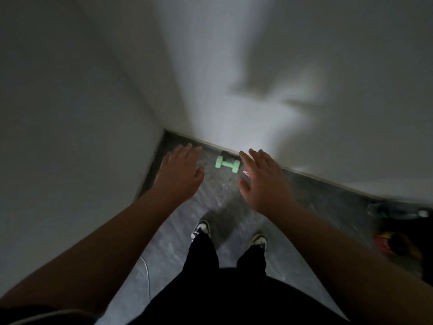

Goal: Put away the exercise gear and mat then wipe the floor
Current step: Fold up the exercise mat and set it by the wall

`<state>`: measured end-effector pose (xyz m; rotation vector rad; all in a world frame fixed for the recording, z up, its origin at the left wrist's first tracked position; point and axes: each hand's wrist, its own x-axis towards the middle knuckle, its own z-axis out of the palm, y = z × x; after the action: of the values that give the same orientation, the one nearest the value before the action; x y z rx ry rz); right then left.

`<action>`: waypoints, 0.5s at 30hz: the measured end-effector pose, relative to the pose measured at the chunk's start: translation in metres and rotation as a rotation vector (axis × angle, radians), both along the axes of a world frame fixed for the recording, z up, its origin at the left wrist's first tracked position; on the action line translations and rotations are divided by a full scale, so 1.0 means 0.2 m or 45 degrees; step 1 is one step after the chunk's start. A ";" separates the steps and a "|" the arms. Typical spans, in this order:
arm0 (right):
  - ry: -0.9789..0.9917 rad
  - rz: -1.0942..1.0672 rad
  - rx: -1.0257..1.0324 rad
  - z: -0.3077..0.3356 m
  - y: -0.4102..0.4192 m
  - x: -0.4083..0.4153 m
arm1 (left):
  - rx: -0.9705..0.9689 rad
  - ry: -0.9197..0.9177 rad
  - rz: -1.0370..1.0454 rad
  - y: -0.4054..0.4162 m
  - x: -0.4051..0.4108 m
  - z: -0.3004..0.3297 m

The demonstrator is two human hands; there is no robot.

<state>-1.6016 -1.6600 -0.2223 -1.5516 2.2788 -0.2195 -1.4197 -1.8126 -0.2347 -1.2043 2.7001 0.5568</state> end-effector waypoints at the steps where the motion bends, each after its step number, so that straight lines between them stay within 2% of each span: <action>1: -0.006 0.000 -0.013 0.11 -0.02 0.03 | -0.013 0.017 0.048 -0.01 0.04 0.10; 5: 0.019 0.038 -0.152 0.42 -0.08 0.14 | -0.148 0.028 0.221 -0.02 0.23 0.41; 9: -0.057 0.133 -0.225 0.60 -0.13 0.18 | -0.233 0.065 0.419 0.08 0.36 0.61; 12: -0.095 0.273 -0.297 0.72 -0.17 0.19 | -0.285 0.077 0.604 0.21 0.43 0.72; 15: -0.032 0.527 -0.416 0.79 -0.19 0.19 | -0.403 0.082 0.825 0.39 0.51 0.79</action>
<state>-1.5645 -1.6984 -0.0645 -2.1270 1.9134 -0.5114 -1.3172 -1.7339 -0.0768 -2.2022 2.4670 0.2249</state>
